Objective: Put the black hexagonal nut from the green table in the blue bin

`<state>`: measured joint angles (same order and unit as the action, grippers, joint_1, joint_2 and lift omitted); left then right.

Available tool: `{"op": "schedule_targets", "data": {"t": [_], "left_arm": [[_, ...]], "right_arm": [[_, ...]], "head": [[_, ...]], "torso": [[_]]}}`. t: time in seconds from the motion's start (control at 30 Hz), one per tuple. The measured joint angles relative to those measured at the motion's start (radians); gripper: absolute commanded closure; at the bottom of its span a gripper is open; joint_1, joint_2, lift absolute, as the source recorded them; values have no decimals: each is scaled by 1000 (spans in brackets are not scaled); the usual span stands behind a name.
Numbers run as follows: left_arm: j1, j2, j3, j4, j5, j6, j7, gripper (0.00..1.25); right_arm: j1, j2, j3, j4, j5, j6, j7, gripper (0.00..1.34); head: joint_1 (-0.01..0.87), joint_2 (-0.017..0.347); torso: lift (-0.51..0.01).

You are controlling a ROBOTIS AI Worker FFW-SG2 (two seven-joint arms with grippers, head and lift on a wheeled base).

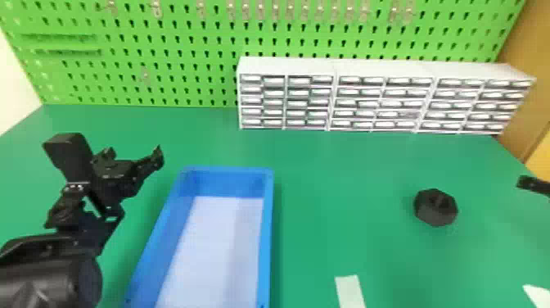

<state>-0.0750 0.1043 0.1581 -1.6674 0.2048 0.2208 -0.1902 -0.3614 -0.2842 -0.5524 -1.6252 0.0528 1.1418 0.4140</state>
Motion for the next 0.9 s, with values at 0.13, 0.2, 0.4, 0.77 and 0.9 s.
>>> {"op": "schedule_targets", "data": {"t": [0.13,0.2,0.4,0.77,0.9], "left_arm": [[1,0,0,0,0,0,0,136],[1,0,-1,0,0,0,0,136],[-2,0,-3,0,0,0,0,136],[-5,0,-10,0,-1,2,0,136],[-6,0,-13,1,-1,4,0,136]], "right_arm": [[-29,0,17,30,27,18,0,170],[-45,0,30,48,45,30,0,170],[-93,-9,75,107,67,68,0,168],[-150,-15,132,189,109,91,0,168],[-156,-15,147,213,118,92,0,168]], "head": [[666,32],[666,32],[666,32],[666,32],[666,32]], "torso": [[-100],[-100],[-100],[-100],[-100]]}}
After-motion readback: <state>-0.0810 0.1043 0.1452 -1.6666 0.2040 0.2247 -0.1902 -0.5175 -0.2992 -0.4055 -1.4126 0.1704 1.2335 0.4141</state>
